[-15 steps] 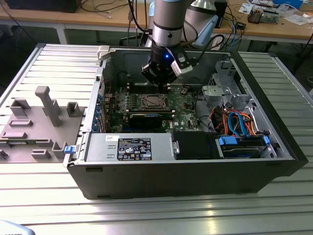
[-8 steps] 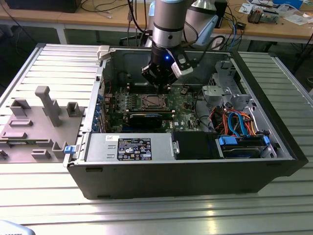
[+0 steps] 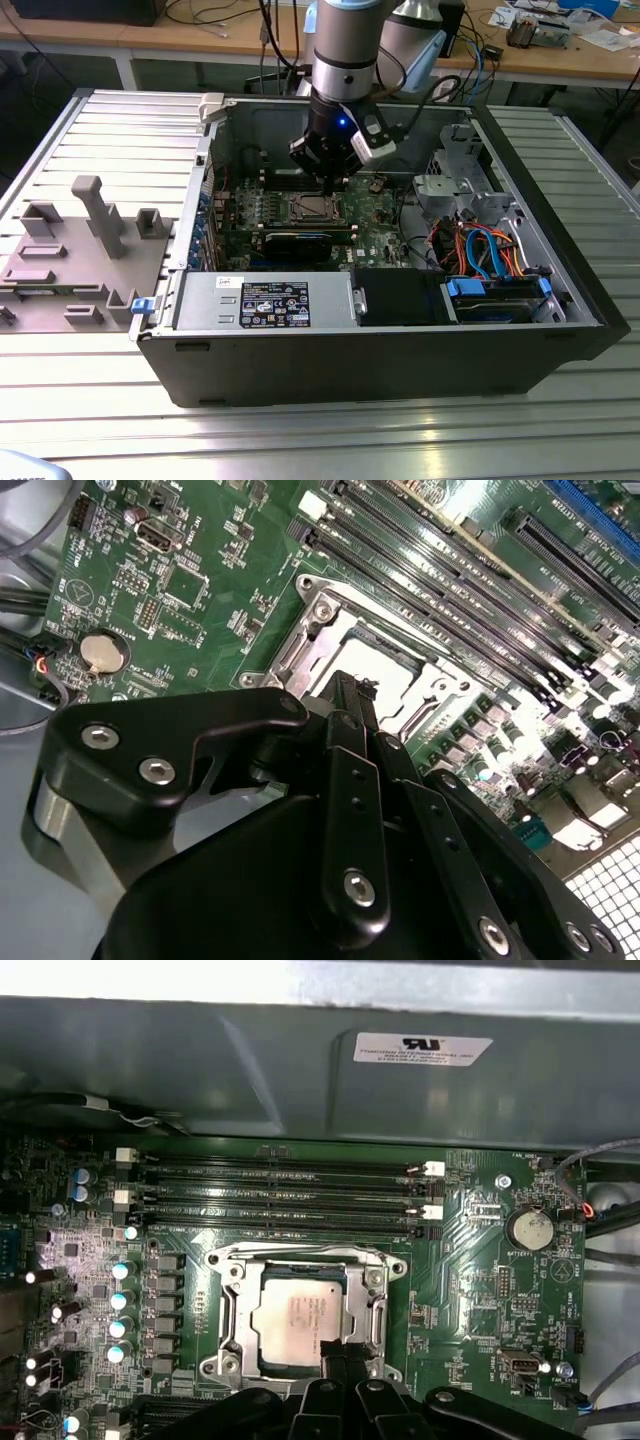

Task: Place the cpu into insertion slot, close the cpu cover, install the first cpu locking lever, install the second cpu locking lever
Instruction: 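Install the second cpu locking lever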

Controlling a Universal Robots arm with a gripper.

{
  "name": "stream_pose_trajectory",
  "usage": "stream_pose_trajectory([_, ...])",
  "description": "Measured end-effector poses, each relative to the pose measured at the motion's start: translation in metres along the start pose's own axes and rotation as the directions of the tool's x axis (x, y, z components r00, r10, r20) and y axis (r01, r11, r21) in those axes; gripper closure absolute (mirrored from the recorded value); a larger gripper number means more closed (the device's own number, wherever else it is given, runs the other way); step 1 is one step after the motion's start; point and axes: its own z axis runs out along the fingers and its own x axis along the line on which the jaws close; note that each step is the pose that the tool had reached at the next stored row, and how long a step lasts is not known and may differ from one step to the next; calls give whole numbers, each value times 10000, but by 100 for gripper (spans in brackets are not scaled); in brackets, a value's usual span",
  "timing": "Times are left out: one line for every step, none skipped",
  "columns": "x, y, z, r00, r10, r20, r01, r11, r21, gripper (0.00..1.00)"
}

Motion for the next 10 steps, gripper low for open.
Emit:
stream_pose_trajectory([-1, -3, -1, 10000, -1, -1, 1, 10000, -1, 89])
stream_pose_trajectory([-1, -8, -1, 10000, 0, 1, 0, 10000, -31, 89])
stream_pose_trajectory([-1, -11, -1, 10000, 2, 3, -2, 10000, -62, 89])
stream_pose_trajectory([0, -16, -1, 10000, 5, 4, -4, 10000, -94, 89])
stream_pose_trajectory([0, -22, -1, 10000, 5, 6, -5, 9999, -139, 89])
stream_pose_trajectory([1, -28, -1, 10000, 5, 9, -5, 9998, -189, 89])
stream_pose_trajectory([1, -40, -1, 10000, 5, 14, -5, 9996, -284, 89])
stream_pose_trajectory([2, -52, -1, 10000, 6, 19, -5, 9993, -377, 89])
stream_pose_trajectory([3, -68, -1, 10000, 5, 26, -4, 9988, -493, 89])
stream_pose_trajectory([3, -77, -2, 10000, 4, 29, -3, 9984, -569, 89])
